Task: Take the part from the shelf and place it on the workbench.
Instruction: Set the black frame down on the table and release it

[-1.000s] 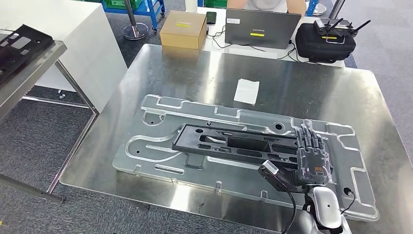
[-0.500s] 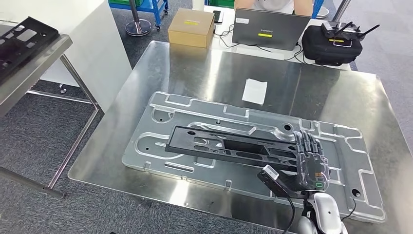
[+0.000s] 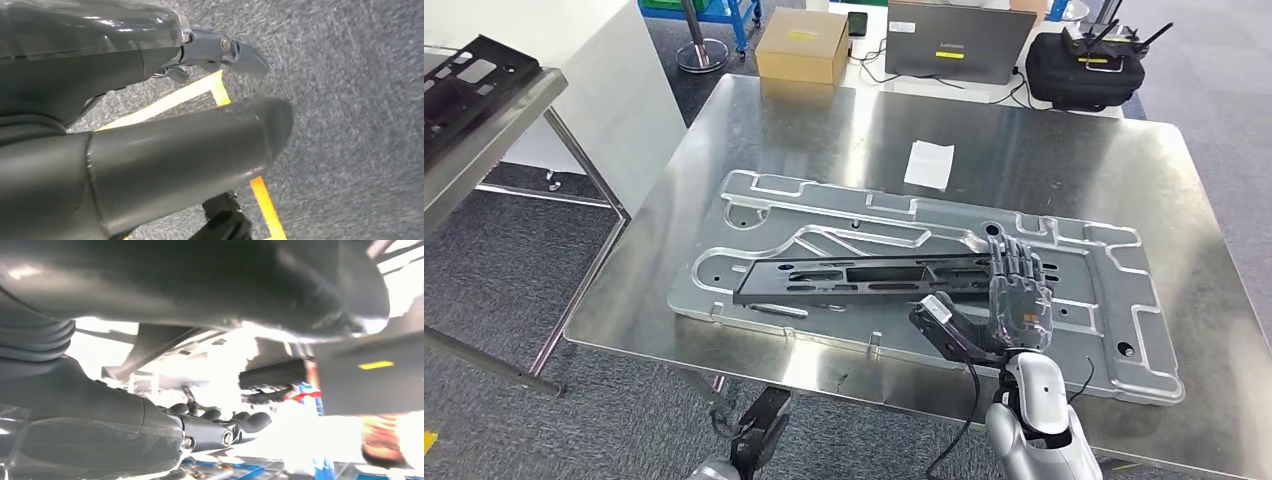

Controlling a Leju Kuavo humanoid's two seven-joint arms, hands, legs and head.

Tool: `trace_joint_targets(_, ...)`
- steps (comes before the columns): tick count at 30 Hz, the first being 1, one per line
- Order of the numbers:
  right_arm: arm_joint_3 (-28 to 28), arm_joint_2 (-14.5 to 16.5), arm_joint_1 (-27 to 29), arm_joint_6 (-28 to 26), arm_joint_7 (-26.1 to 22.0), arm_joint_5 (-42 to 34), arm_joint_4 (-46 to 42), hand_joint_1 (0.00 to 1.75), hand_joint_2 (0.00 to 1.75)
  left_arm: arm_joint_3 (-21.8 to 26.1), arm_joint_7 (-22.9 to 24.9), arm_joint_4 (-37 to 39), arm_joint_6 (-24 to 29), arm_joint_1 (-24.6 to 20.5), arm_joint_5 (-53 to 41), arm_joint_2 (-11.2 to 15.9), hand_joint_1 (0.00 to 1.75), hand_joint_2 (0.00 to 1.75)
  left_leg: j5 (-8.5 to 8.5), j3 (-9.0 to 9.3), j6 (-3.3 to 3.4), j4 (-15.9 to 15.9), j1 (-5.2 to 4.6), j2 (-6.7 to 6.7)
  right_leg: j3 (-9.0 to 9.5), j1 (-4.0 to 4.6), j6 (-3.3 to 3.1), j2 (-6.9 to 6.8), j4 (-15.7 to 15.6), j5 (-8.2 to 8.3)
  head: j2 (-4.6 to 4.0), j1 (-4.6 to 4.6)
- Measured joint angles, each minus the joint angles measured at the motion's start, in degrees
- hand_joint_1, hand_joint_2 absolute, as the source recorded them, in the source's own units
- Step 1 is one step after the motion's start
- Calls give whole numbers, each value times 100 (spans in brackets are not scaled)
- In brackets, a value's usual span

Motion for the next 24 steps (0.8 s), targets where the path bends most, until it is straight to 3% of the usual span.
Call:
trace_joint_targets(2, -3, 16, -76, 8, 11, -29, 68, 0, 0, 3, -85, 51, 36, -62, -5, -73, 0, 0, 61, 185, 71, -427, -21, -11, -92, 3, 88, 32, 36, 74, 1, 8)
trace_joint_targets(5, 3, 27, -229, 149, 61, -107, 208, 0, 0, 21, -125, 92, 85, -132, -7, -146, 0, 0, 165, 133, 212, -467, -61, -17, -112, -32, 219, 35, -9, 178, 0, 16)
trace_joint_targets(6, -9, 21, -321, 223, 94, -148, 289, 0, 0, 26, -128, 105, 101, -141, -7, -170, 0, 0, 219, 121, 255, -484, -58, -12, -140, -45, 250, 36, 39, 130, 0, 23)
trace_joint_targets(8, -66, -22, -567, 354, 152, -229, 501, 0, 0, 31, -142, 127, 133, -159, -5, -215, 0, 0, 324, 63, 317, -503, -42, -2, -338, -58, 299, 40, 489, -204, 1, 55)
trace_joint_targets(10, -159, -96, -846, 448, 180, -304, 762, 0, 0, 37, -160, 138, 153, -163, -5, -238, 0, 0, 389, -28, 342, -493, -50, 2, -635, -56, 336, 41, 1260, -618, 1, 81)
trace_joint_targets(11, -208, -134, -976, 483, 184, -338, 900, 0, 0, 43, -170, 141, 158, -158, -5, -242, 0, 0, 409, -62, 343, -485, -53, 2, -715, -56, 342, 40, 1523, -713, 0, 83)
trace_joint_targets(12, -250, -165, -1087, 507, 184, -363, 1023, 0, 0, 52, -181, 142, 162, -152, -5, -244, 0, 0, 422, -86, 341, -478, -55, 0, -685, -55, 337, 40, 1568, -695, 0, 85)
trace_joint_targets(13, -283, -190, -1181, 524, 181, -383, 1120, 0, 0, 61, -193, 142, 165, -148, -5, -245, 0, 0, 428, -96, 338, -471, -57, -5, -543, -53, 321, 41, 1392, -587, 0, 86)
trace_joint_targets(15, -330, -226, -1352, 535, 173, -405, 1268, 0, 0, 76, -216, 142, 170, -147, -5, -257, 0, 0, 429, -100, 322, -465, -70, -13, -59, -29, 243, 46, 622, -297, 0, 93)
trace_joint_targets(17, -350, -245, -1487, 532, 162, -410, 1376, 0, 0, 87, -230, 142, 170, -149, -5, -270, 0, 0, 432, -125, 273, -460, -83, -16, 225, 14, 156, 54, 74, -190, 0, 97)
trace_joint_targets(19, -351, -251, -1545, 526, 154, -411, 1453, 0, 0, 107, -238, 142, 170, -149, -5, -275, 0, 0, 440, -143, 206, -476, -81, -17, 236, 39, 107, 56, -16, -214, 0, 98)
trace_joint_targets(21, -351, -251, -1571, 523, 151, -412, 1505, 0, 0, 129, -245, 142, 171, -150, -5, -277, 0, 0, 377, -161, 144, -429, -81, -16, 265, 4, 52, 42, -69, -200, -1, 95)
trace_joint_targets(22, -351, -251, -1591, 522, 151, -412, 1525, 0, 0, 139, -247, 142, 171, -153, -5, -278, 0, 0, 274, -227, 117, -276, -82, -15, 285, -16, 21, 35, -102, -189, 0, 84)
trace_joint_targets(24, -351, -251, -1621, 522, 151, -413, 1565, 0, 0, 156, -251, 142, 173, -151, -5, -275, 0, 0, -59, -531, 78, 369, -72, -13, 304, -24, -24, 23, -128, -187, -1, 62)
